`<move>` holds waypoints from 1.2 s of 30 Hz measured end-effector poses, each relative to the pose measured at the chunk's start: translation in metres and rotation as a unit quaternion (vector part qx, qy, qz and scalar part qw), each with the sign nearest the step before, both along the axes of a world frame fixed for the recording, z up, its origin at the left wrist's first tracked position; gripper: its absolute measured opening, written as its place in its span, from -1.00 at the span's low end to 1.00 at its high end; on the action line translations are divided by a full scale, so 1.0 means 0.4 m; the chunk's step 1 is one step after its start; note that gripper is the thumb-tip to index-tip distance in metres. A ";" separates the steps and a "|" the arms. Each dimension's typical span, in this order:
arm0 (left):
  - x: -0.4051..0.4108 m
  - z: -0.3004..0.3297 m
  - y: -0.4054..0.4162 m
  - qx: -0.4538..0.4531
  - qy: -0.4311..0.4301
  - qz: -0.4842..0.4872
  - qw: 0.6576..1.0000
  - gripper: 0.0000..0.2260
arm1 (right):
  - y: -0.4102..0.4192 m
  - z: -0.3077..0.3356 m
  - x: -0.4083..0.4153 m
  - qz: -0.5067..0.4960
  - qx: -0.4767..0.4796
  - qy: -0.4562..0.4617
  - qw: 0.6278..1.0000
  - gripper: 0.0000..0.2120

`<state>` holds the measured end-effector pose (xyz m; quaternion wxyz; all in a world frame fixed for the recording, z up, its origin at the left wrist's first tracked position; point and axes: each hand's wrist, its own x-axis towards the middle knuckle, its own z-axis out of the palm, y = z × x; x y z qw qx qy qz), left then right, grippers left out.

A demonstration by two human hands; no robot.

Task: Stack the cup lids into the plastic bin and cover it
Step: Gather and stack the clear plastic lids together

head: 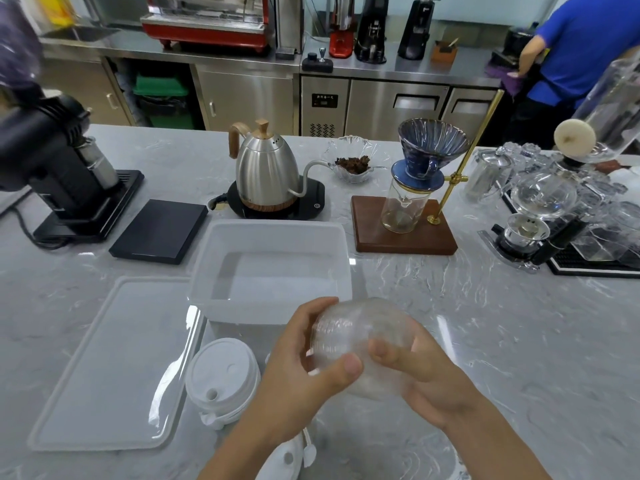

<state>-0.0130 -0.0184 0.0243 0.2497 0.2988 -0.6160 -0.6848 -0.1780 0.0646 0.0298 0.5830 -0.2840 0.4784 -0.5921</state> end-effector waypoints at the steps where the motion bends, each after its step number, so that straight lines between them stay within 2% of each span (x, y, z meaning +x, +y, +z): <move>1: 0.002 -0.005 -0.001 0.001 -0.010 0.008 1.000 -0.17 | -0.004 -0.001 0.001 -0.030 0.014 0.045 0.998 -0.18; 3: 0.005 -0.013 -0.005 0.008 -0.034 0.027 0.999 -0.28 | -0.012 -0.006 0.012 -0.069 0.039 0.113 0.990 -0.23; 5: 0.012 -0.020 -0.021 0.029 -0.040 0.044 0.998 -0.33 | -0.027 -0.009 0.029 -0.076 0.051 0.139 0.986 -0.29; 7: 0.020 -0.019 -0.043 0.054 -0.033 0.047 0.997 -0.34 | -0.047 -0.005 0.038 -0.064 0.053 0.137 0.987 -0.37; 10: 0.034 -0.010 -0.086 0.096 -0.019 0.055 0.994 -0.37 | -0.085 0.021 0.038 -0.032 0.059 0.085 0.994 -0.50; 12: 0.037 0.001 -0.122 0.118 -0.017 0.061 0.991 -0.39 | -0.114 0.038 0.037 -0.017 0.053 0.073 0.996 -0.49; 16: 0.024 0.027 -0.218 0.138 -0.023 0.048 0.989 -0.35 | -0.200 0.051 0.034 -0.041 0.054 0.119 0.991 -0.46; 19: -0.002 0.031 -0.300 0.157 -0.053 0.032 0.986 -0.34 | -0.267 0.048 0.010 -0.058 0.070 0.146 0.985 -0.65; 22: -0.027 0.011 -0.384 0.164 -0.097 0.038 0.981 -0.45 | -0.308 0.039 -0.044 -0.120 0.074 0.191 0.971 -0.85; 25: -0.049 -0.021 -0.454 0.161 -0.143 0.048 0.975 -0.57 | -0.323 0.013 -0.110 -0.207 0.108 0.252 0.939 -0.78; 28: -0.082 -0.046 -0.488 0.188 -0.171 0.029 0.967 -0.65 | -0.318 -0.033 -0.136 -0.211 0.154 0.287 0.922 -0.73; 32: -0.135 -0.074 -0.498 0.203 -0.192 0.009 0.960 -0.63 | -0.304 -0.096 -0.124 -0.179 0.184 0.298 0.920 -0.75; 36: -0.175 -0.100 -0.496 0.192 -0.198 0.003 0.961 -0.78 | -0.297 -0.123 -0.107 -0.178 0.164 0.301 0.922 -0.81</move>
